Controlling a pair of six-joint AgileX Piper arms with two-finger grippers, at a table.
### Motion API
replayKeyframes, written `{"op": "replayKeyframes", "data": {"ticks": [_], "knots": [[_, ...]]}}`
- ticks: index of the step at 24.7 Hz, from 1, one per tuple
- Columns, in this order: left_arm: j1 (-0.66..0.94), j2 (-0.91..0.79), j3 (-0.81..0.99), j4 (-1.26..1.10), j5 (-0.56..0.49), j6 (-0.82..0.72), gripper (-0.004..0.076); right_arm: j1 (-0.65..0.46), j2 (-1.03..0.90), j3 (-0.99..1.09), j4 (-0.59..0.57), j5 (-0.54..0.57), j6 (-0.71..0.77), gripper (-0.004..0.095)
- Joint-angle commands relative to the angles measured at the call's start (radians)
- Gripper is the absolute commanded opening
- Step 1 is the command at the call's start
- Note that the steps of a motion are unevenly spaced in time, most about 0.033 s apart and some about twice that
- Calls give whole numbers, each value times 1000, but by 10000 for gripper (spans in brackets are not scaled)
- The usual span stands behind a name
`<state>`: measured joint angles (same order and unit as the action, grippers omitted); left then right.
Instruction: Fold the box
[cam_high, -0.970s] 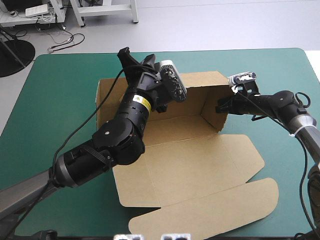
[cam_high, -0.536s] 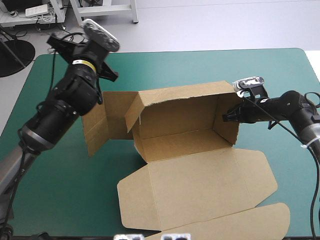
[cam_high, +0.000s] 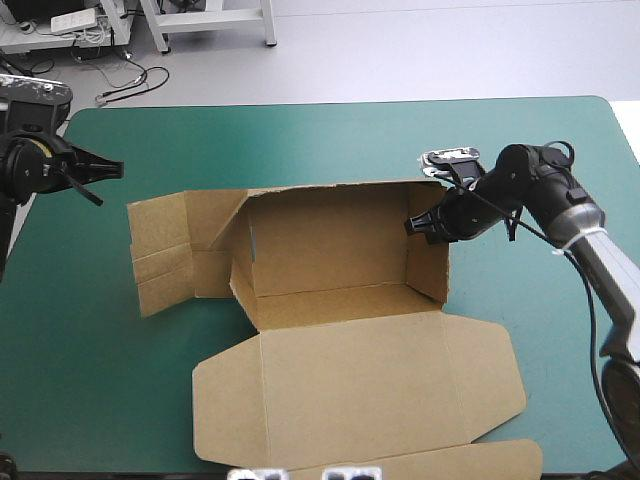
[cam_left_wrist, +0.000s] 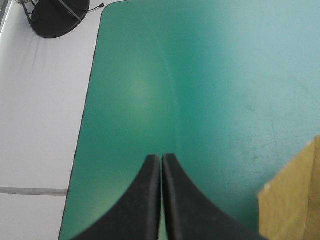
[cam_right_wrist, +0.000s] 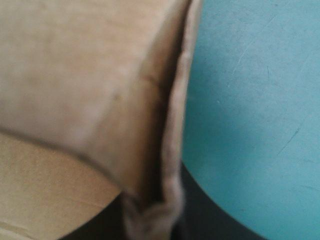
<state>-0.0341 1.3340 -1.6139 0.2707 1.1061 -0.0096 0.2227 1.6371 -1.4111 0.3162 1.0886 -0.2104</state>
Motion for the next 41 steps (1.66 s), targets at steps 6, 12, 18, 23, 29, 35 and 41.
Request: {"op": "replayKeyframes", "data": {"ticks": [6, 12, 18, 23, 29, 35, 41], "knots": [[11, -81, -37, -6, 24, 27, 0, -2, 154, -174, 34, -107, 95, 292], [11, -75, -37, -2, 26, 27, 0, -4, 144, -413, -23, 27, 104, 380], [11, -75, -37, -2, 21, 31, 0, -4, 76, -538, -131, 163, 210, 376], [11, -75, -37, -2, 25, 42, 0, -2, -24, -461, -126, 163, 243, 376], [11, -75, -37, -11, 33, 42, 0, -2, -39, -267, -113, 118, 234, 376], [11, -75, -37, -41, 33, 42, 0, -2, 38, -185, -53, -18, 204, 376], [11, -75, -37, -57, 53, 42, 0, -2, 183, -185, 31, -91, 70, 376]]}}
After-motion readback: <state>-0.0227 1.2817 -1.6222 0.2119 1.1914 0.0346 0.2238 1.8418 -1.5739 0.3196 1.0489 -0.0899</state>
